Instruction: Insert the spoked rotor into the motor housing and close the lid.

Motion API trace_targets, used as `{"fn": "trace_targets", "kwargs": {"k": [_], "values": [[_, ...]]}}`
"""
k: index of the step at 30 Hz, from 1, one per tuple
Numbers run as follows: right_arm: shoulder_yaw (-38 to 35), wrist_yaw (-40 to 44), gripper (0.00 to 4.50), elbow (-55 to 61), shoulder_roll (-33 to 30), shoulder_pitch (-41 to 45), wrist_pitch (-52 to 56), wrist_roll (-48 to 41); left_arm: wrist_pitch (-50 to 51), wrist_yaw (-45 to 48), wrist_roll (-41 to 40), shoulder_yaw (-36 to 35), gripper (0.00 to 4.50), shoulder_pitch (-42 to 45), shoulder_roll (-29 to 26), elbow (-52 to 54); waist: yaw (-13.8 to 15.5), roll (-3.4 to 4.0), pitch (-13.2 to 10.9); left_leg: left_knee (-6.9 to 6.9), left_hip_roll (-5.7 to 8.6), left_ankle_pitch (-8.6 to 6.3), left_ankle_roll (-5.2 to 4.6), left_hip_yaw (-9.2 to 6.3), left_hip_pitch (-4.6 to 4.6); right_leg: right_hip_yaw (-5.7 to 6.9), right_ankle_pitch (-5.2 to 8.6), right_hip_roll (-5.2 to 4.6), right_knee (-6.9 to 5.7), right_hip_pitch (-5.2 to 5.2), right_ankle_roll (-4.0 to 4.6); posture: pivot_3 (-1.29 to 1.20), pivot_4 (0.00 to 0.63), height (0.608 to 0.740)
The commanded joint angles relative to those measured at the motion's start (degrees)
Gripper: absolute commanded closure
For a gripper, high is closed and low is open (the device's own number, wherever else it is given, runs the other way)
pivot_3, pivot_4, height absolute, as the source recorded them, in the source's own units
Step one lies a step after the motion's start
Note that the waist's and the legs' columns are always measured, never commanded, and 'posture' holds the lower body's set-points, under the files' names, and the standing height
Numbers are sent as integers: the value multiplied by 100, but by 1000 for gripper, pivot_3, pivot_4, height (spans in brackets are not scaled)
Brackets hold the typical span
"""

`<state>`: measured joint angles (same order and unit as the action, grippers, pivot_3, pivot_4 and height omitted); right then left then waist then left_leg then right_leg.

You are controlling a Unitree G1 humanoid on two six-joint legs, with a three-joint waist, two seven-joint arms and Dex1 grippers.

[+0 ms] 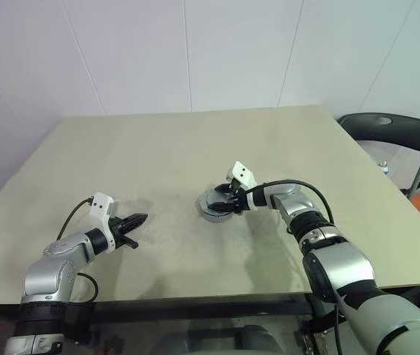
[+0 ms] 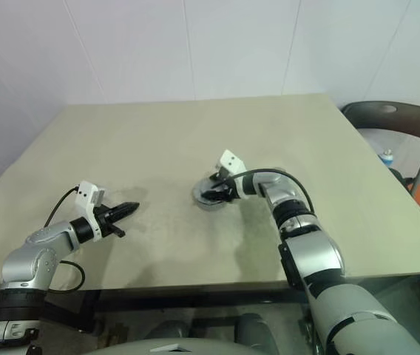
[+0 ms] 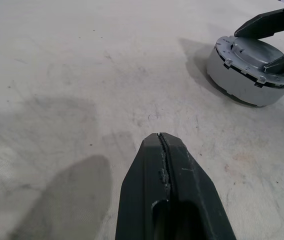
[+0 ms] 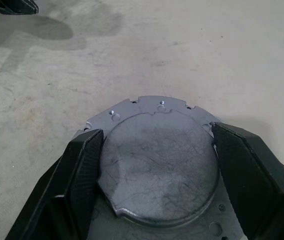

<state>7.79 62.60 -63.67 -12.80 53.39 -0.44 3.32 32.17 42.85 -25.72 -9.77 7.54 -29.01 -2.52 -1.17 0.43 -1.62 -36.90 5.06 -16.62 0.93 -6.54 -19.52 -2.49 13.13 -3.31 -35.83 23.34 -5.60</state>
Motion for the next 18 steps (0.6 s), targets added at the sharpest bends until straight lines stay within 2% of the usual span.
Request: {"fn": "trace_targets", "kwargs": {"k": [1, 10, 18], "values": [[177, 396, 1395, -60, -92, 3, 58, 123, -100, 7, -57, -71, 4500, 92, -26, 160, 13, 0, 0, 0, 0, 0, 0, 0, 0, 0, 0, 0, 0, 0, 0, 0, 0, 740], [456, 562, 1395, 54, -144, -211, -225, 304, -100, -2, -54, -45, 4500, 108, -2, 172, 12, -1, 1, 7, 1, -8, -12, 0, 0, 1, 0, -2, 29, -9, -1, 0, 0, 740], [337, 476, 1395, -65, -154, -58, -94, 205, -113, 0, -43, -54, 4500, 94, -15, 169, 17, -1, 1, 12, 1, -8, -13, 0, 0, 1, 0, -2, 34, -9, 0, 0, 0, 740]]}}
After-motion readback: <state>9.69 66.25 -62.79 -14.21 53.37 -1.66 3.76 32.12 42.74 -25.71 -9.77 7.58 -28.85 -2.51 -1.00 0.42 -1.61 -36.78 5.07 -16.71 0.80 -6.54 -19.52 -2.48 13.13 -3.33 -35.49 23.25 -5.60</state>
